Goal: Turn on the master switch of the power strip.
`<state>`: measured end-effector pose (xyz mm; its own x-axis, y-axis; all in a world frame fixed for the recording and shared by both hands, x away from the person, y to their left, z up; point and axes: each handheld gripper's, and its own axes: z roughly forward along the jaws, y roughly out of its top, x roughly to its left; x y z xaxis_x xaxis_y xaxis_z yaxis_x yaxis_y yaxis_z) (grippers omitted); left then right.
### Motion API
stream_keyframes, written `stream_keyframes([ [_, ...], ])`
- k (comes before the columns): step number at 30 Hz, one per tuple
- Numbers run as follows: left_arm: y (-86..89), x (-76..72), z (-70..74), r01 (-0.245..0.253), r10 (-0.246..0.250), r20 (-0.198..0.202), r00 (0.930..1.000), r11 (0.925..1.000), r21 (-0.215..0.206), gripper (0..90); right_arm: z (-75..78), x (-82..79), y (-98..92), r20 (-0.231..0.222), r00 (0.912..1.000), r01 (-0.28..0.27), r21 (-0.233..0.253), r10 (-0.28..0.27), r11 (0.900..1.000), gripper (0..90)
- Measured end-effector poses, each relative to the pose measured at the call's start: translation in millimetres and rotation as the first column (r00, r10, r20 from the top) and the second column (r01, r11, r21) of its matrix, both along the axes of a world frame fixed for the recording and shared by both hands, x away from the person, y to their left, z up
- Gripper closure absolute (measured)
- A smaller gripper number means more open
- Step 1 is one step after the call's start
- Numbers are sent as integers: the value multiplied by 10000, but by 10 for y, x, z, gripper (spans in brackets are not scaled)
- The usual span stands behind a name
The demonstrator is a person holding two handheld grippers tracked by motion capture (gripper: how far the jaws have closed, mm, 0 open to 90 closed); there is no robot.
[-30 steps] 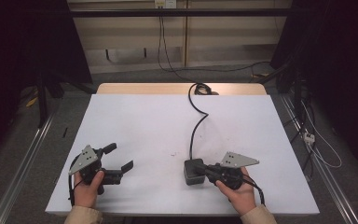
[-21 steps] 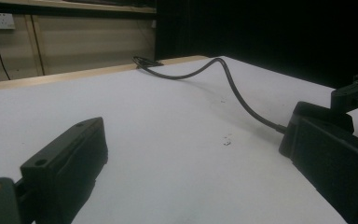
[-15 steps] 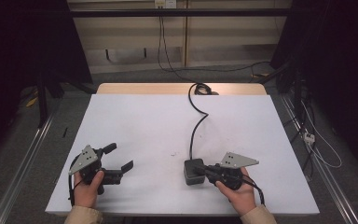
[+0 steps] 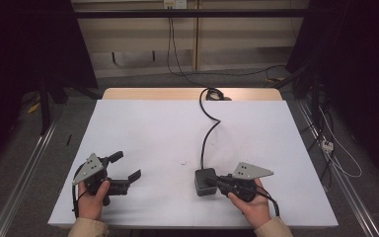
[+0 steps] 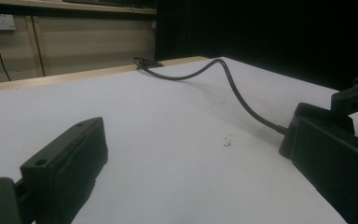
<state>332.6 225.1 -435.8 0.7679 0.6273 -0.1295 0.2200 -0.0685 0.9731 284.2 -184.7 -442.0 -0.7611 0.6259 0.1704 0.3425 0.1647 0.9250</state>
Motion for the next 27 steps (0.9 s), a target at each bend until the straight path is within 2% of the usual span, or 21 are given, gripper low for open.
stream_keyframes([
  [13, -1, -2, 4, -7, 7, 9, 10000, 10000, -6, 33, 5, -22, 21, 296, 9996, -4, -297, 12, 9996, 900],
  [27, 7, 0, 7, -28, 28, 21, 10000, 10000, -6, 33, -4, -24, 16, 281, 9996, -30, -294, 38, 9996, 900],
])
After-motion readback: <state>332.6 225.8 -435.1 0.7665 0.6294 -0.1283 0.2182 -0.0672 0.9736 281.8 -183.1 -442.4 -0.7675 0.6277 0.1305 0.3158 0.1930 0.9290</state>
